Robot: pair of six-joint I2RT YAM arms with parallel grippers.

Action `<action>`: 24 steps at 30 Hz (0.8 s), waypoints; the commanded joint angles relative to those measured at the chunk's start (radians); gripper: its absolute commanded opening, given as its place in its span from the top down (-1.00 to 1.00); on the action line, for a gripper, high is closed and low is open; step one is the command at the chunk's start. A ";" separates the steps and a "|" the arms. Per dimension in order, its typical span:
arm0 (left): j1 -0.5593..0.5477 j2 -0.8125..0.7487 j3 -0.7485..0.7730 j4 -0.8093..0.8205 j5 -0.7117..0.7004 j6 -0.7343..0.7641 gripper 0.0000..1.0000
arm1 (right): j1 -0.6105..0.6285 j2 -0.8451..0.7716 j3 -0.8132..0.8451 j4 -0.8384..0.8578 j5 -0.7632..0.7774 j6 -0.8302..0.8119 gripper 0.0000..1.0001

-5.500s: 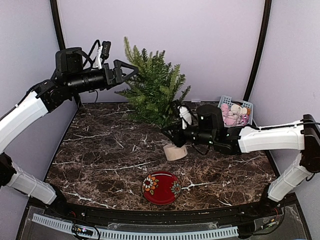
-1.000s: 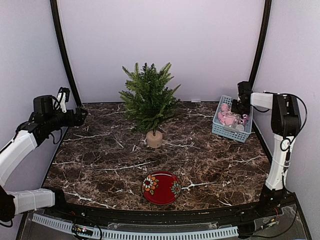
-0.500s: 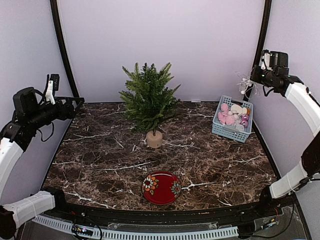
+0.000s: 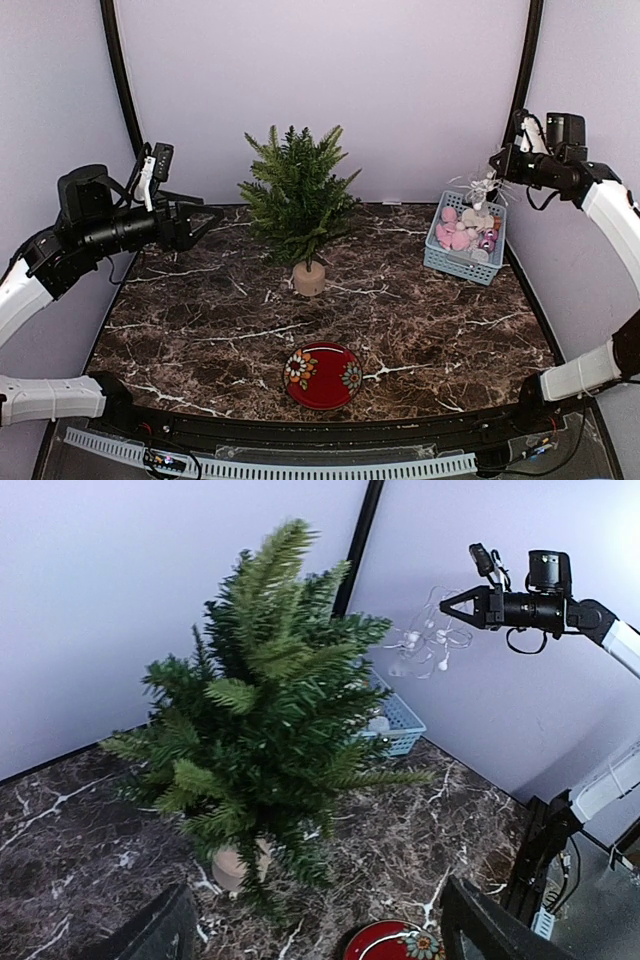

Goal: Decorate the small christmas tree

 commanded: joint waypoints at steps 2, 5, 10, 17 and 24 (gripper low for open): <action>-0.148 0.034 0.027 0.112 -0.076 -0.033 -0.73 | 0.074 -0.141 -0.072 0.062 -0.242 0.098 1.00; -0.272 0.092 0.028 0.212 -0.128 -0.035 -0.72 | 0.128 -0.204 -0.140 0.161 -0.306 0.208 1.00; -0.435 0.238 0.075 0.381 -0.178 -0.017 -0.72 | 0.241 -0.276 -0.200 0.337 -0.326 0.379 1.00; -0.548 0.395 0.131 0.536 -0.163 -0.011 -0.72 | 0.391 -0.282 -0.184 0.460 -0.321 0.477 1.00; -0.568 0.480 0.173 0.598 -0.214 0.030 -0.72 | 0.502 -0.250 -0.127 0.523 -0.307 0.497 1.00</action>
